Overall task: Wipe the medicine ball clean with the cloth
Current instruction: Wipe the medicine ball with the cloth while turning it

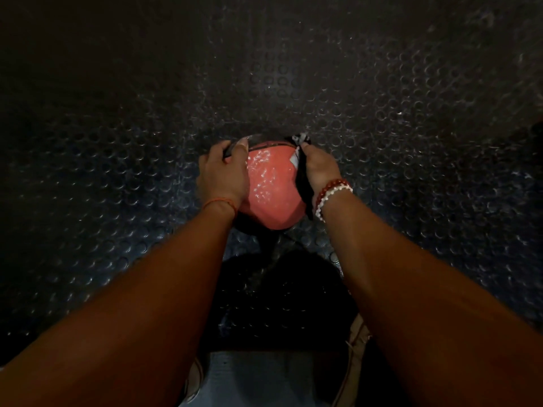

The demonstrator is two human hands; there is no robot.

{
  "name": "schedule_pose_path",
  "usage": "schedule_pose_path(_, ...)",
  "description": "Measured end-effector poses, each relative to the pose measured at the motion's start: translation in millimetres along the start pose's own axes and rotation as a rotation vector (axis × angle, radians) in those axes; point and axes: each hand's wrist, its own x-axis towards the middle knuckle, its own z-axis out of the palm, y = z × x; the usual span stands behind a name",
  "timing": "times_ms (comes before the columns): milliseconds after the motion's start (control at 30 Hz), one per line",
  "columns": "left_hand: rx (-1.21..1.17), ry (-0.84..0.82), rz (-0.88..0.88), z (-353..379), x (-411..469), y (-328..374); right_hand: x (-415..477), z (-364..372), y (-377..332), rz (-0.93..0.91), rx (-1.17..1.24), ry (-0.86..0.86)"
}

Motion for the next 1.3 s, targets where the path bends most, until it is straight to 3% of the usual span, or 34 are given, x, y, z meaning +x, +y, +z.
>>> schedule_pose_path(100,-0.017,0.018,-0.004,-1.0,1.3,-1.3,-24.8,9.8,8.4,-0.031,0.171,0.159)
schedule_pose_path(267,-0.035,-0.008,0.007,-3.7,4.0,-2.4,-71.1,34.7,18.9,-0.267,-0.065,0.280)
schedule_pose_path(367,-0.033,-0.019,0.016,-4.2,3.1,-4.6,-51.8,27.5,14.2,-0.321,-0.119,0.215)
schedule_pose_path(567,-0.020,-0.008,0.006,0.0,1.6,-0.6,-1.3,4.9,1.2,-0.172,0.030,0.067)
schedule_pose_path(700,-0.038,0.002,-0.004,0.3,3.8,-1.1,-26.0,13.7,19.1,-0.168,0.124,0.176)
schedule_pose_path(933,-0.040,-0.037,0.028,-3.0,8.2,-6.1,-71.0,36.8,36.5,-0.353,-0.110,0.299)
schedule_pose_path(1133,-0.032,-0.037,0.025,-3.3,7.9,-5.8,-25.3,15.6,8.5,-0.225,-0.040,0.179)
schedule_pose_path(1300,-0.039,-0.003,0.021,-2.0,5.7,-6.0,-4.4,9.8,17.4,0.098,0.249,0.058)
